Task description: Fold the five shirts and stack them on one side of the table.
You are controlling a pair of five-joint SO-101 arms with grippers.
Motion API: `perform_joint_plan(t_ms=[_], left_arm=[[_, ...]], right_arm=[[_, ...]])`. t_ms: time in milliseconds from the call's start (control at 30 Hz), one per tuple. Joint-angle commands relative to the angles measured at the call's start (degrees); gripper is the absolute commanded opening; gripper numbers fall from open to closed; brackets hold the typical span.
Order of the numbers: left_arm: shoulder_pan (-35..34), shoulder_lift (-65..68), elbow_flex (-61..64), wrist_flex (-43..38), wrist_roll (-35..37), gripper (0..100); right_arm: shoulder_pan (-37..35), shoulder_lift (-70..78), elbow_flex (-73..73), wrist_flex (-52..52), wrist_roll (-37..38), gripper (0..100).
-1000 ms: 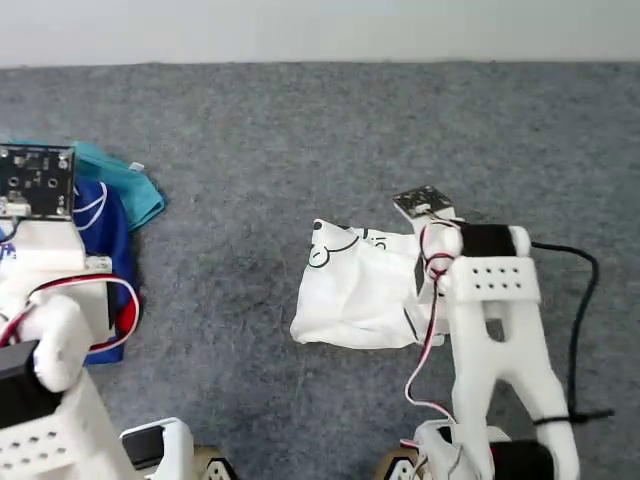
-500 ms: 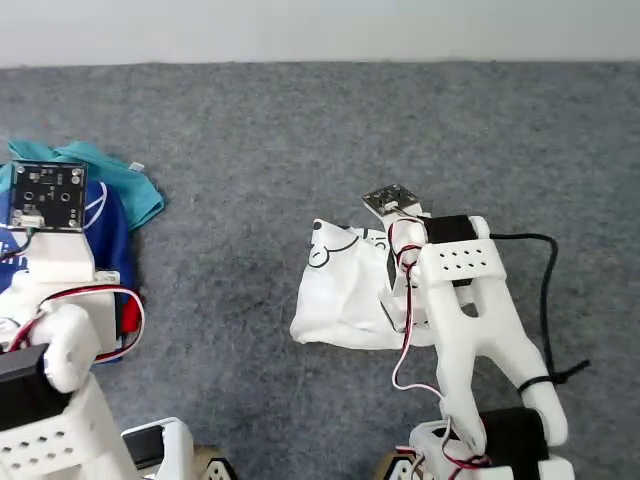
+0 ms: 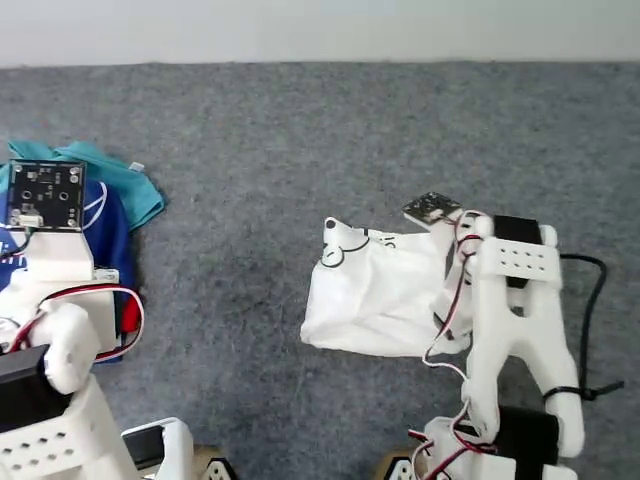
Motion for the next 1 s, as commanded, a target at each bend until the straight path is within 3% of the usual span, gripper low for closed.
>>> perform_joint_plan(t_ms=[0, 167, 333, 533, 733, 967], left_arm=[[0.0, -0.2, 0.1, -0.9, -0.2, 1], [0.0, -0.3, 0.1, -0.9, -0.2, 1], [0.0, -0.3, 0.1, -0.9, -0.2, 1], [0.0, -0.3, 0.1, -0.6, -0.2, 1], [0.0, -0.3, 0.1, -0.8, -0.2, 1], [-0.1, -0.3, 0.2, -0.6, -0.2, 1]], right_arm=[[1.5, -0.1, 0.9, 0.0, 3.2, 1.2], [1.9, -0.1, 1.2, -3.1, 2.7, 8.0], [4.3, -0.3, 1.0, -9.4, -5.4, 20.2], [3.6, -0.4, -11.3, -7.3, -12.7, 20.4], [-10.1, 2.9, -19.7, -3.3, -23.5, 20.4], [-22.9, 14.7, -25.5, -6.2, -24.0, 16.4]])
